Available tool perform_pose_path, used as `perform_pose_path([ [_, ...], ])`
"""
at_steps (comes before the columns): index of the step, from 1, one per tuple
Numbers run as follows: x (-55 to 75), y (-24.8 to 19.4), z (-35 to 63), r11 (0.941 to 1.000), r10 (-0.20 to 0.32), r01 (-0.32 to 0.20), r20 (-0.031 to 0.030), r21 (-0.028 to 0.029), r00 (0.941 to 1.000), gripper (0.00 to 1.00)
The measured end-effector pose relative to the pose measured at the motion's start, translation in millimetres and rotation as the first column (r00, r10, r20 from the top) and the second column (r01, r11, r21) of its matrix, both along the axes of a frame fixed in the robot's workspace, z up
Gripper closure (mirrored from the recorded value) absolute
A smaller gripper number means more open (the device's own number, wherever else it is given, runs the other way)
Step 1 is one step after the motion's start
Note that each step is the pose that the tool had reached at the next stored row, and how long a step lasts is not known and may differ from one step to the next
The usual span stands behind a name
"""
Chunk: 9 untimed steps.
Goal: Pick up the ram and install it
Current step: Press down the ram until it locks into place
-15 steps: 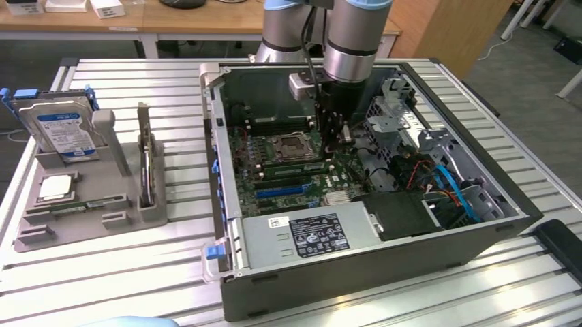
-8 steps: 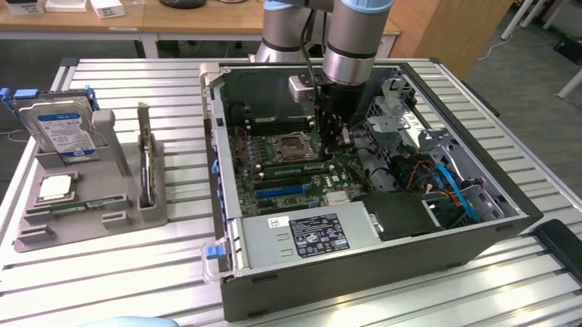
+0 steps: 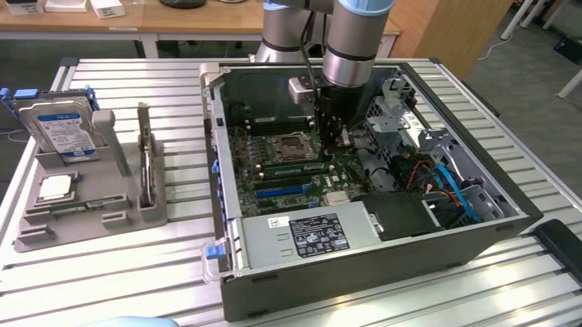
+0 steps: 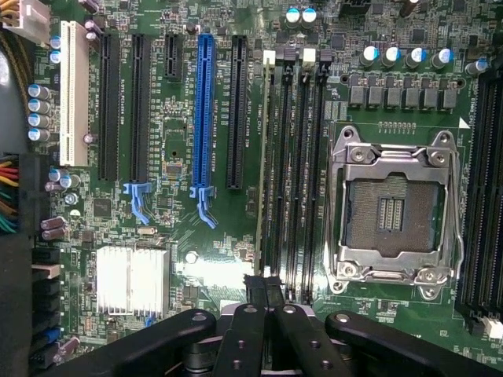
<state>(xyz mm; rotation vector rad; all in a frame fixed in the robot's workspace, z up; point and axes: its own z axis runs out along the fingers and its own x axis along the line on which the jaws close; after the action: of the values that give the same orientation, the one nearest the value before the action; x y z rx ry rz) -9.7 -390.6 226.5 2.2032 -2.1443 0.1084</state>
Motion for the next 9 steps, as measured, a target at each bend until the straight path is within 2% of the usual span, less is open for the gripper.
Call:
perform_pose_path([
  [9,0.8,-0.2,-2.8,1.0,-0.003,0.003,-0.0015,-0.0002,1.0,0.9],
])
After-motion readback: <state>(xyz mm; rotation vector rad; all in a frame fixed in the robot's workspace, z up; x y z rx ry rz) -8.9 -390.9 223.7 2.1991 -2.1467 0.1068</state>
